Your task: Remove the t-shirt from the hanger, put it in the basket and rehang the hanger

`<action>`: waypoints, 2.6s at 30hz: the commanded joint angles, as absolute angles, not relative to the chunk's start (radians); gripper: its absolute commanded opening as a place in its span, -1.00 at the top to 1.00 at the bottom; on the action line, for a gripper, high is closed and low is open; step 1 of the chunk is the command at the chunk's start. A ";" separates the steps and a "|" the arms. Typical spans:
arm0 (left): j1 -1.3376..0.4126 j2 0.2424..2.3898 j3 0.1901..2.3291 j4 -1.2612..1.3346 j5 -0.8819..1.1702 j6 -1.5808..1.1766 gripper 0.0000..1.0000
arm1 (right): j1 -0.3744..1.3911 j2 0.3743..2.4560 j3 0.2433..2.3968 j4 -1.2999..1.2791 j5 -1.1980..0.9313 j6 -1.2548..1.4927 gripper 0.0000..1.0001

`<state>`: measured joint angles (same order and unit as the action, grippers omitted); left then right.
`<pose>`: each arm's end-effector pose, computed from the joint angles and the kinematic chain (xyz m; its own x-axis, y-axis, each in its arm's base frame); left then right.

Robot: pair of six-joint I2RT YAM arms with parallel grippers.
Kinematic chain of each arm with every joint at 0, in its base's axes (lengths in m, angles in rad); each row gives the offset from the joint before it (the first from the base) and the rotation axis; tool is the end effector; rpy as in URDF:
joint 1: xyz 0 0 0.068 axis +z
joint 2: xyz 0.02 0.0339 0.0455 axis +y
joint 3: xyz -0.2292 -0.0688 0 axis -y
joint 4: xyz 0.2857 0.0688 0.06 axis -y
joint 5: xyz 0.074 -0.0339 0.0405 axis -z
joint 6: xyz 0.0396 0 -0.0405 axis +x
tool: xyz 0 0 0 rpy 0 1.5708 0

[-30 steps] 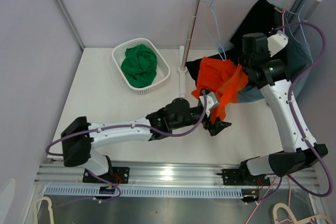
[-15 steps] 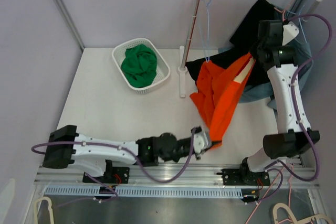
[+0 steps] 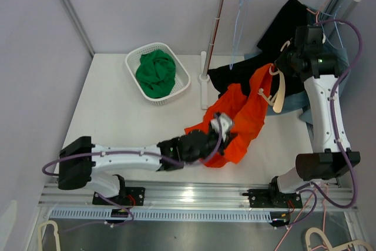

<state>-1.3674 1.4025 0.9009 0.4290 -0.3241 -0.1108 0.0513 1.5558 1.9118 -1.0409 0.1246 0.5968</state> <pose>0.0875 -0.3620 0.2466 -0.1101 0.0150 -0.9938 0.8573 0.5073 -0.0873 0.3510 0.0131 0.4268 -0.4971 0.5329 -0.6848 0.3925 0.8420 0.3702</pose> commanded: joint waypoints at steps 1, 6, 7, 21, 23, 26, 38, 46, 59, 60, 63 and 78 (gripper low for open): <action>-1.183 1.451 1.024 0.154 -0.295 -0.471 0.99 | 0.095 1.396 1.884 -0.980 0.046 0.489 1.00; -0.927 1.412 1.049 0.023 -0.149 -0.647 0.99 | 0.132 1.243 1.728 -0.870 0.055 0.410 1.00; -0.905 1.387 1.055 0.029 -0.137 -0.635 0.99 | 0.132 1.209 1.708 -0.835 0.048 0.376 1.00; -0.669 1.433 1.889 -0.060 -0.078 -0.267 0.99 | 0.123 1.498 1.909 -0.256 -0.052 0.222 1.00; -0.632 1.491 2.015 0.021 -0.118 -0.180 0.99 | 0.123 1.555 2.003 -0.191 -0.058 0.219 1.00; -0.513 1.531 2.124 0.204 -0.085 -0.149 0.99 | 0.121 1.669 2.153 -0.169 -0.045 0.218 1.00; -0.229 1.908 2.309 0.209 -0.012 -0.268 0.99 | 0.130 1.874 2.324 -0.245 0.107 0.212 1.00; -0.218 1.997 2.387 0.189 0.070 -0.313 0.99 | 0.132 1.858 2.232 -0.219 0.112 0.204 1.00; -0.221 1.825 2.405 0.224 0.118 -0.261 0.99 | 0.124 1.758 2.118 -0.236 -0.029 0.270 1.00; -0.221 1.821 2.407 0.230 0.121 -0.267 0.99 | 0.124 1.759 2.120 -0.238 -0.029 0.270 1.00; -0.222 1.822 2.427 0.259 0.140 -0.287 0.99 | 0.127 1.763 2.120 -0.241 -0.029 0.270 1.00; -0.216 2.080 2.304 0.169 0.022 -0.297 0.99 | 0.137 1.631 2.149 -0.475 -0.058 0.275 1.00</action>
